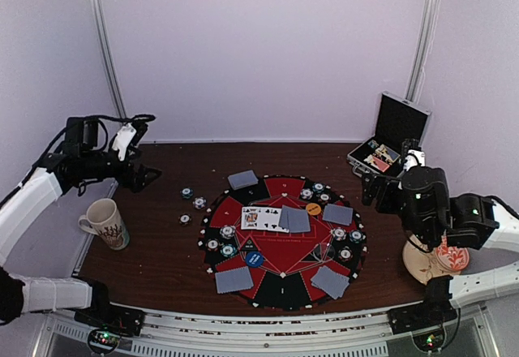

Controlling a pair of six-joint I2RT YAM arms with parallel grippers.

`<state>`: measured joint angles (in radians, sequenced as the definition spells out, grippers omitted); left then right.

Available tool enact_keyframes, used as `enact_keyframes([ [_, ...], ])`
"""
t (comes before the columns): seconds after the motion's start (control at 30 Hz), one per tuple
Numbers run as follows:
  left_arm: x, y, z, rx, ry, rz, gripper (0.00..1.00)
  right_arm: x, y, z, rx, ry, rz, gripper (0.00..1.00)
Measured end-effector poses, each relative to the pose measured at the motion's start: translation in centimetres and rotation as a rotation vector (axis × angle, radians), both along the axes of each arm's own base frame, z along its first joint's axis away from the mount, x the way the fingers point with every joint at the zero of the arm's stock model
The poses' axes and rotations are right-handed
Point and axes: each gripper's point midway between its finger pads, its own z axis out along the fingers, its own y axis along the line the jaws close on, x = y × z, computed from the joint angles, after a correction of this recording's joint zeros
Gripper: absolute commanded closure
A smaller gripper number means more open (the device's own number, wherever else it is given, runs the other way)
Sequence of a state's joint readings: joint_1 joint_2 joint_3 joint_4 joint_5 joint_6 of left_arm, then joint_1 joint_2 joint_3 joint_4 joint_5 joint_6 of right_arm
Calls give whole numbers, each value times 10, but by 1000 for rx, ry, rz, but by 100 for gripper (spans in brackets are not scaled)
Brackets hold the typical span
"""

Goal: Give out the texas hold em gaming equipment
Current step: Reset both arms

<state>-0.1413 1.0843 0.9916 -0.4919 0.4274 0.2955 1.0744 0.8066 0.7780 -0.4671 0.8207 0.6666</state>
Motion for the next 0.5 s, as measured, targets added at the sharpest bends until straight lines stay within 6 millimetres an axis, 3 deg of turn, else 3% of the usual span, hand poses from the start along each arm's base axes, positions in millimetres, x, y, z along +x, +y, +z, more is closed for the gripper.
enact_keyframes([
  [0.17,-36,16,-22,35,-36,56,2,-1,-8,-7,-77,7,-15,0],
  [0.37,-53,26,-19,50,-118,93,2,-3,-11,-21,-119,12,1,0],
  [0.5,-61,27,-34,54,-120,90,2,-4,-12,-18,-101,-1,14,0],
])
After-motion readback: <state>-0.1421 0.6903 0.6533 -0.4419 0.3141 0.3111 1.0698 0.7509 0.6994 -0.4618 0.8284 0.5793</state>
